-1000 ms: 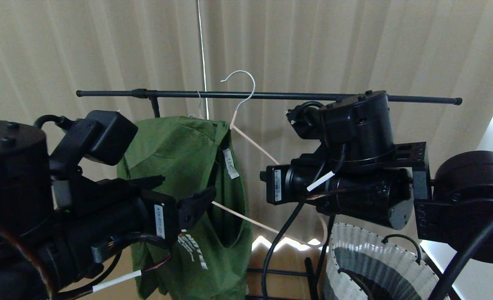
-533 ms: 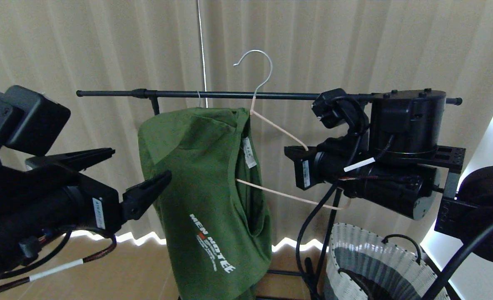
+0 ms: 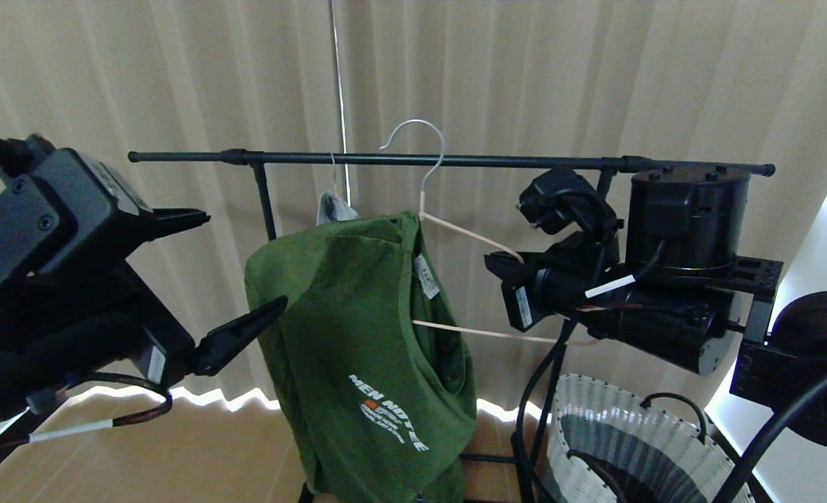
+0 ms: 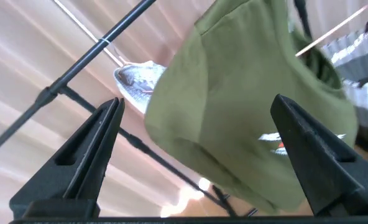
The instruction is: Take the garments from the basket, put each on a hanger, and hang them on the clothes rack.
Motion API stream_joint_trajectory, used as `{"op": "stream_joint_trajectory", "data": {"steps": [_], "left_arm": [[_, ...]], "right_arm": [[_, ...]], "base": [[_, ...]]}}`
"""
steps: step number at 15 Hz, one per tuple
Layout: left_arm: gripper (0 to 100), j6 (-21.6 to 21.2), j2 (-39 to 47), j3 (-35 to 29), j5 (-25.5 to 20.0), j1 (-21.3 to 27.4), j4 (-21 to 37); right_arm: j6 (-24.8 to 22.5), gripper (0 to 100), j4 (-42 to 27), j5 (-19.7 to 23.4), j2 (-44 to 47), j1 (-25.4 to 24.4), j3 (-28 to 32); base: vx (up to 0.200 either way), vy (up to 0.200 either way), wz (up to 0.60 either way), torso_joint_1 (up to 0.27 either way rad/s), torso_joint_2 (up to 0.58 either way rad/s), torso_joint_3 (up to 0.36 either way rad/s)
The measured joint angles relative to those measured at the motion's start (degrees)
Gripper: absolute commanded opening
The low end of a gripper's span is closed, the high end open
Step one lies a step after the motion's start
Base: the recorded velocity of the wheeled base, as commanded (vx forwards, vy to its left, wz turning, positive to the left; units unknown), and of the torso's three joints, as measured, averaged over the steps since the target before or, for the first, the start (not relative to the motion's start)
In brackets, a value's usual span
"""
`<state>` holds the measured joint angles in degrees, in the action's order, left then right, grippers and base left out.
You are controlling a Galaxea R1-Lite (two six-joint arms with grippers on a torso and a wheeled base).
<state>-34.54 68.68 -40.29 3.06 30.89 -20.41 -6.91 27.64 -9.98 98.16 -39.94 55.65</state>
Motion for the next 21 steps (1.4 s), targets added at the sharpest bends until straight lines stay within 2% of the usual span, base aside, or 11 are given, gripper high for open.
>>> {"op": "stream_joint_trajectory", "data": {"steps": [3,9,14,15,21], "left_arm": [[100,-0.2,3.2,-1.8,-0.1,-0.6,-0.3],[100,-0.4,8.8,-2.6,-0.2,-5.8,-4.6],[100,-0.5,10.1,-2.8,-0.2,-6.2,-4.8],[0,-0.5,10.1,-2.8,-0.2,-6.2,-4.8],[0,-0.7,10.1,-2.6,-0.4,-6.2,-4.7]], "right_arm": [[-0.1,0,1.0,0.1,-0.2,-1.7,-0.2],[-0.2,0,4.4,0.1,-0.2,-6.0,-2.5],[-0.2,0,4.4,0.0,-0.3,-7.8,-3.4],[-0.2,0,4.5,0.0,-0.3,-8.2,-3.6],[-0.2,0,4.6,0.8,-1.2,-9.6,-4.3]], "base": [[0.0,0.0,0.0,0.0,0.0,0.0],[0.0,0.0,0.0,0.0,0.0,0.0],[0.0,0.0,0.0,0.0,0.0,0.0],[0.0,0.0,0.0,0.0,0.0,0.0],[0.0,0.0,0.0,0.0,0.0,0.0]]}}
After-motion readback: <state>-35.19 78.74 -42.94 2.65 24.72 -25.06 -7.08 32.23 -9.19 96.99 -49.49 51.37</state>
